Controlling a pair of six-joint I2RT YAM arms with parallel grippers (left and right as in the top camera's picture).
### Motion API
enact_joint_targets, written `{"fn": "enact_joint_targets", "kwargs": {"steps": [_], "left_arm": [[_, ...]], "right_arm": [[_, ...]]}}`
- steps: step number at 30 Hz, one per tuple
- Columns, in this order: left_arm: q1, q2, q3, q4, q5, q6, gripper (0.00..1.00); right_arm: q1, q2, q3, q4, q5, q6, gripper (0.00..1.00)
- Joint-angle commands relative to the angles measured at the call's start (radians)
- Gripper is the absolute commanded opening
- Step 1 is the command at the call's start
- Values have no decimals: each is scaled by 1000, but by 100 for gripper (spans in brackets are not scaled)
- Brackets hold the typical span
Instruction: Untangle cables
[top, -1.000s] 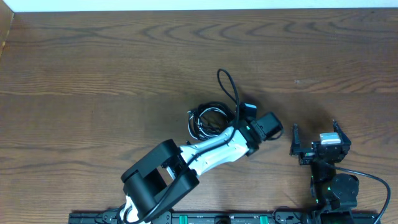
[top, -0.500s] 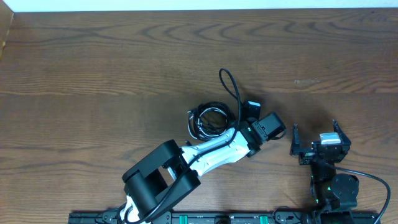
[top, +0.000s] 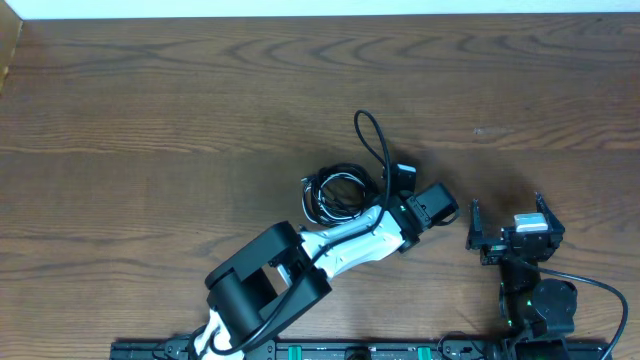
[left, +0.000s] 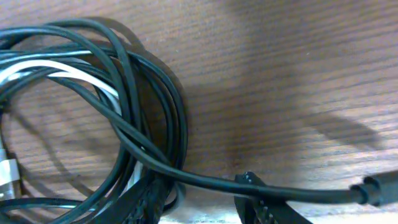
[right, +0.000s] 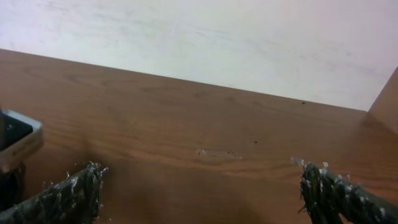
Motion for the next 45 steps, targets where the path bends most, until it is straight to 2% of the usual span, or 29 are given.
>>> {"fn": "enact_joint_targets", "kwargs": {"steps": [1,8,11,28,33,36,37,40,45], "left_arm": [[3,32,8,11,-29,2,41],[2,53,8,30,-13,-2,40],[3,53,8,40,-13,-1,36],[5,118,8,72,12,-43,36],[12,111,8,71,66,-13,21],[36,89,8,72,140,19,19],[57,77,8,86,218,53,19],[92,72,8,126,396,130,9],[156,66,8,154,667,209,8]], "right_arm": [[7,-5,-1,-4,-2,11,99],[7,-5,-1,-4,-2,11,99],[7,-5,-1,-4,-2,11,99],[7,-5,-1,-4,-2,11,99],[7,-5,-1,-4,-2,11,99],[7,-5,-1,-4,-2,11,99],[7,-5,-1,-4,-2,11,99],[7,-5,-1,-4,-2,11,99],[7,-5,-1,-4,-2,11,99]]}}
